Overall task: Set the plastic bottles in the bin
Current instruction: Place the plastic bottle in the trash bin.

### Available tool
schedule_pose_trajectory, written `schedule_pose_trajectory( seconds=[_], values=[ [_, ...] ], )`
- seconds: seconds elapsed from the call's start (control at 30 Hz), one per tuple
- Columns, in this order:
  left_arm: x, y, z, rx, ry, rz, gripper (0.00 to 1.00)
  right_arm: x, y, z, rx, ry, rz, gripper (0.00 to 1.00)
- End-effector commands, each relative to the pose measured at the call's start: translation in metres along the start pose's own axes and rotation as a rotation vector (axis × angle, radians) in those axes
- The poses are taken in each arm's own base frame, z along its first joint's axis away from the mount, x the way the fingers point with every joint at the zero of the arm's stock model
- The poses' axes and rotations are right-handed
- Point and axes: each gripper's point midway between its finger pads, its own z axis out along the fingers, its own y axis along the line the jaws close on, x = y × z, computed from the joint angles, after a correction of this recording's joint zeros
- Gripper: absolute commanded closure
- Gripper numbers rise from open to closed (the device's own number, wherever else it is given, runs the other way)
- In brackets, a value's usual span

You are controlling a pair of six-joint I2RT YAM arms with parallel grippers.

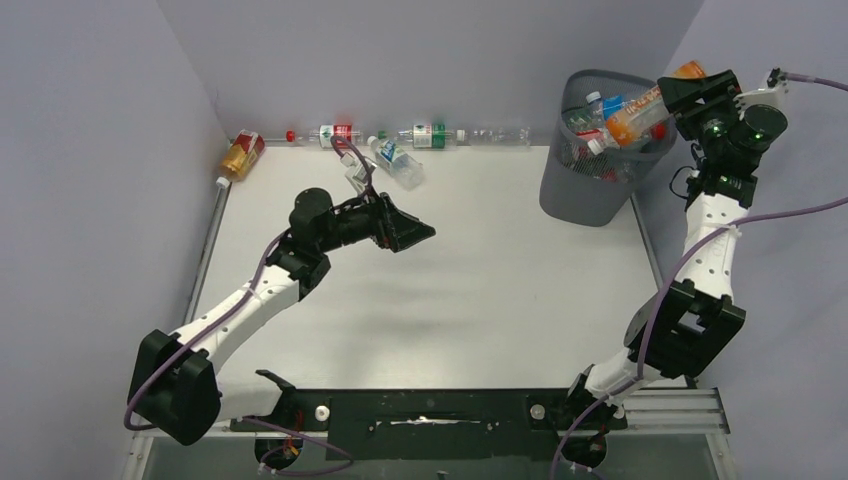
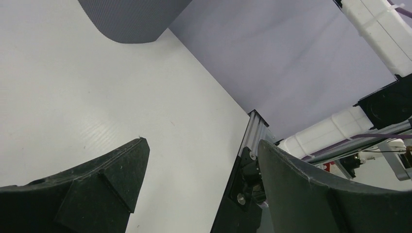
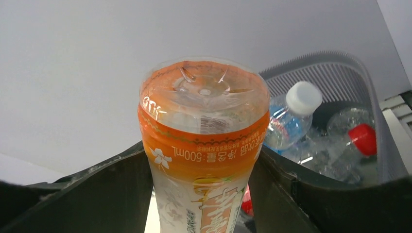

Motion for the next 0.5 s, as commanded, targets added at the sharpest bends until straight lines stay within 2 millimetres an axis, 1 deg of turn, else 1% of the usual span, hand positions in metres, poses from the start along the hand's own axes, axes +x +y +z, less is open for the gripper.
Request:
schedule_pose_trajectory(
  seconds=[0.0,0.13,0.27,0.37,0.47],
  values=[
    [-0.018,-0.017,-0.011,0.054,-0.041,0.07,0.17,-0.048,0.023,0.014,-0.086,-0.18,-0.048,0.37],
    [-0.019,-0.011,-0.014,0.044,-0.045,0.067,0.17,-0.058,0.01,0.03,-0.079,-0.227,-0.055,0.37],
    [-0.019,-0.004,-0.012,0.038,-0.048,0.055,0.17,-0.062,-0.002,0.042,-0.058,-0.238,-0.07,0.37],
    [-0.019,0.003,-0.01,0.03,-0.045,0.044,0.17,-0.058,-0.013,0.05,-0.017,-0.212,-0.099,0.35],
    [-0.021,0.015,-0.005,0.005,-0.037,0.014,0.16,-0.046,-0.022,0.052,0.034,-0.173,-0.126,0.33]
  ],
)
